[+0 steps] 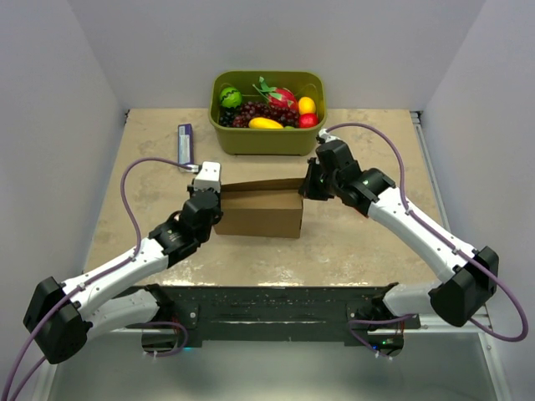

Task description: Fold the paper box

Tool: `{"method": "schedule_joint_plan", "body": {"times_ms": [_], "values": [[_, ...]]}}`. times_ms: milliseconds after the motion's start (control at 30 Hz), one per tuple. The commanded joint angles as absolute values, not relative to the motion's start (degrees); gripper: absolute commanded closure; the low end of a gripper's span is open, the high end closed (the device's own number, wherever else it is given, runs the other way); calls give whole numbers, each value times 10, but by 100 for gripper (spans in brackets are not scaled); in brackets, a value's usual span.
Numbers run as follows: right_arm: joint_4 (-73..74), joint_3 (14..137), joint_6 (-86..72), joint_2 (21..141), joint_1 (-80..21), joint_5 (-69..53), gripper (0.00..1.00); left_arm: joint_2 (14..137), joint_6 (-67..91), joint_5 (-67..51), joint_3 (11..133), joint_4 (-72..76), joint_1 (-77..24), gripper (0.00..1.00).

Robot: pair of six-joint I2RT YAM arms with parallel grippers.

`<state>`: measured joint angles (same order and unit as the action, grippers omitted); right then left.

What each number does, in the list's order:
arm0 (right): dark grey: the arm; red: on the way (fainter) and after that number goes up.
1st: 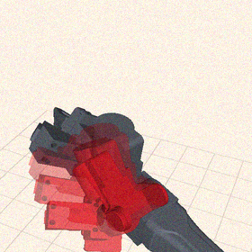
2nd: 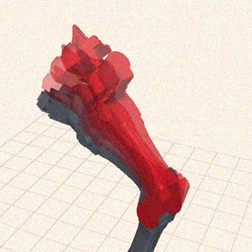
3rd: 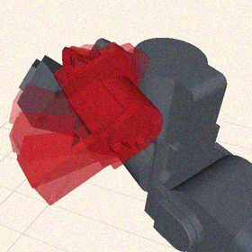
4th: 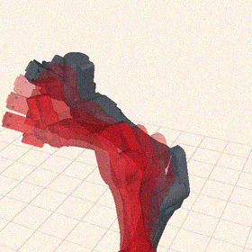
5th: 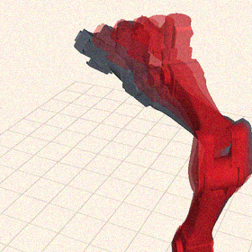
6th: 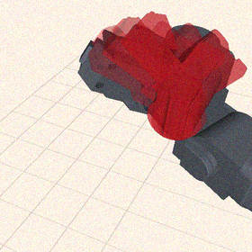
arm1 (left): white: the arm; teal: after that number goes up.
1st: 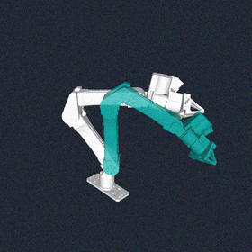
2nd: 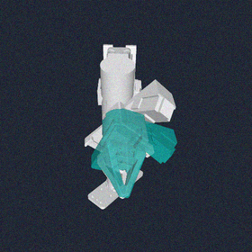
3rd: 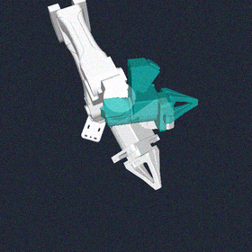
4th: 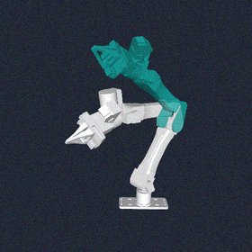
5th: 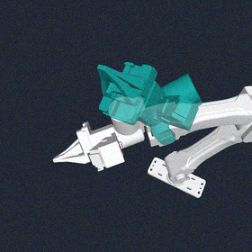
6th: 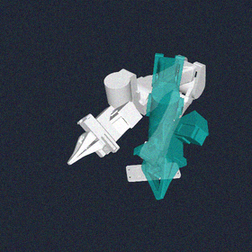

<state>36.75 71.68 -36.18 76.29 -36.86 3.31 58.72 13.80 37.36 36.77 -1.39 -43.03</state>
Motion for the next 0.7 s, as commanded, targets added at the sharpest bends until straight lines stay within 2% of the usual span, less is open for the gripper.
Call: {"method": "schedule_joint_plan", "body": {"times_ms": [0, 667], "values": [[191, 734, -435, 723, -397, -100, 100, 618, 136, 282, 360, -69, -466, 92], [211, 759, -426, 715, -391, -72, 100, 624, 135, 287, 361, -70, -468, 92]]}}
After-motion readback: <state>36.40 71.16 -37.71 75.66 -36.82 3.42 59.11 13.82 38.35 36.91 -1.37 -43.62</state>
